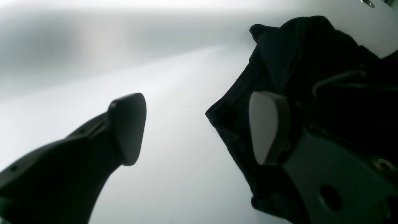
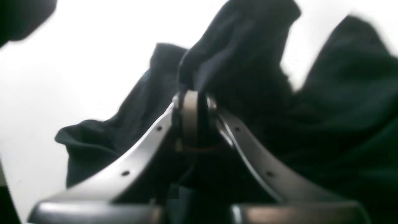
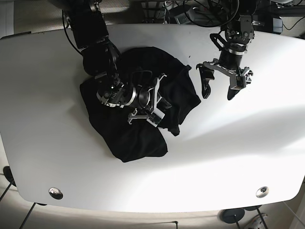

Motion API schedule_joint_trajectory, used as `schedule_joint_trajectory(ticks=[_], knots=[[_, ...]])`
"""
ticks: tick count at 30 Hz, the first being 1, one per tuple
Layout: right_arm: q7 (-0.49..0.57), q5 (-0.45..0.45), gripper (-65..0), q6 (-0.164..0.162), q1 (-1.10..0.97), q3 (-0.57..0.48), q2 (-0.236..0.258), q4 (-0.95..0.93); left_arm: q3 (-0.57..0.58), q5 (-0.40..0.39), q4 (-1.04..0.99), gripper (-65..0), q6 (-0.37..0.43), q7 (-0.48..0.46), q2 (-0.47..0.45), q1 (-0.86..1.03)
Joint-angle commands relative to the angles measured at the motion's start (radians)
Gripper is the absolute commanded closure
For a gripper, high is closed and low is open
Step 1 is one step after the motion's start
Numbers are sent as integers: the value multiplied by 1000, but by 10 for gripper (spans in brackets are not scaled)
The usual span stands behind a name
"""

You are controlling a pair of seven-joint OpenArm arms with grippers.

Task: Fold the T-shirt properly
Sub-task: 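Drag the black garment with the right gripper toward the robot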

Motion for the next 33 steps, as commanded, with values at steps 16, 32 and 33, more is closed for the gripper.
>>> schedule_joint_trajectory(ticks=[16,32,33], knots=[[-42,28,-22,7,218,242,-17,147,-4,-6,16,-483,-3,-28,-3,-16],[-171,20,-273,0,407,282,-45,199,-5,-6,17,-483,-3,-28,18,-10],[-169,18,-358,0,381,282,-62,199,-5,-6,17,-483,-3,-28,18,-10]])
